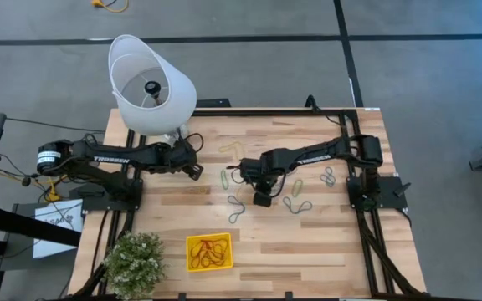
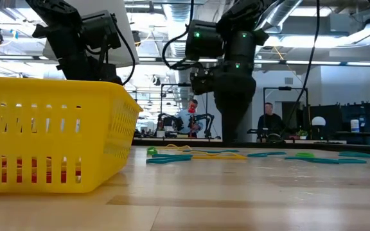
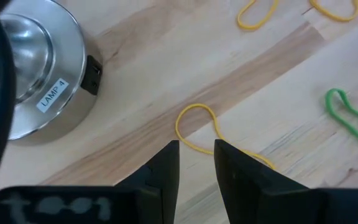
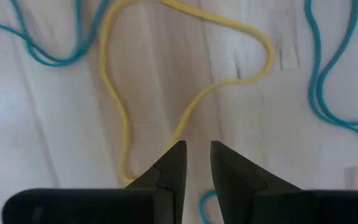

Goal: Pick and place items into bin
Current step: Put the yellow rubber band into the yellow bin

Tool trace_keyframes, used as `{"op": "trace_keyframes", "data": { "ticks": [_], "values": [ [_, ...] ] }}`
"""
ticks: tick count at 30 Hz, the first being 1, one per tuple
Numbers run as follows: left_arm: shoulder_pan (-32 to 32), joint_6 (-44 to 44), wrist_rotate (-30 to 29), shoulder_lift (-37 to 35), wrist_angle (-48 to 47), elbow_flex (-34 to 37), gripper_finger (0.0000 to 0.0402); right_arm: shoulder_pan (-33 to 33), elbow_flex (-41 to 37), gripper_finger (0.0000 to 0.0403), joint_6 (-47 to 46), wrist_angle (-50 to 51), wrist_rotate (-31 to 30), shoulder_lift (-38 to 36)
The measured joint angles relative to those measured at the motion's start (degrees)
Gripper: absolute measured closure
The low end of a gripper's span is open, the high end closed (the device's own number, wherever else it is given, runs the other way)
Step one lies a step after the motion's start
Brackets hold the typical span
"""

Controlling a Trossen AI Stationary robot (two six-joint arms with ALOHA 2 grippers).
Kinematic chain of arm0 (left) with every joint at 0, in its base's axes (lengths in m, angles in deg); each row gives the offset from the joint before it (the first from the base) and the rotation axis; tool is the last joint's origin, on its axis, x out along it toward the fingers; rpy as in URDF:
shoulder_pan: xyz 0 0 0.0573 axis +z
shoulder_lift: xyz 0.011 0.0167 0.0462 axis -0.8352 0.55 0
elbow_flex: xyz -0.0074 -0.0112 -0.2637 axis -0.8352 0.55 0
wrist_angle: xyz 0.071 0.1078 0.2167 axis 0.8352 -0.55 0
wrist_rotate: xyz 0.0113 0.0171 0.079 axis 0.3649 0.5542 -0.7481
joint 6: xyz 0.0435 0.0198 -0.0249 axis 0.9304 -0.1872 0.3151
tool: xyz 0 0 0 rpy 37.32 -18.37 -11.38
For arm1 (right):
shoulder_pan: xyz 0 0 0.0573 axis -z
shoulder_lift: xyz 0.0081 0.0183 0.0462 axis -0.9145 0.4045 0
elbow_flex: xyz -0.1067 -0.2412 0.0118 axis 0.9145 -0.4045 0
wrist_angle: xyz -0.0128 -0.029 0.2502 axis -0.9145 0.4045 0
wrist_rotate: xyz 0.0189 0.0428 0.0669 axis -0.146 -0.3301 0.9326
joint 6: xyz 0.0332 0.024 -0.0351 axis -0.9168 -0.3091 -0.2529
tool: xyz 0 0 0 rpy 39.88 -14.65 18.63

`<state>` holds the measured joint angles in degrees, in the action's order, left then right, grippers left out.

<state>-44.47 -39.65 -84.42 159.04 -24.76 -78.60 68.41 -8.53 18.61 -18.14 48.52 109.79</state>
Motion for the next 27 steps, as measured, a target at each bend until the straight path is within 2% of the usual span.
{"op": "trace_keyframes", "data": {
  "ticks": [5, 15, 27],
  "values": [
    [0.0, -0.5, 0.7, 0.0, 0.1, 0.0, 0.0310, -0.7, 0.0, 0.0337, -3.6, -0.1, 0.1, 1.3],
    [0.0, -0.5, 1.0, 0.0, 0.2, 0.0, 0.0310, -2.9, 0.2, 0.0337, -3.6, 0.4, 0.0, 4.4],
    [0.0, -0.8, 1.0, 0.0, 0.3, 0.0, 0.0310, -1.8, -0.1, 0.0337, -4.9, -0.1, 0.0, 0.1]
  ]
}}
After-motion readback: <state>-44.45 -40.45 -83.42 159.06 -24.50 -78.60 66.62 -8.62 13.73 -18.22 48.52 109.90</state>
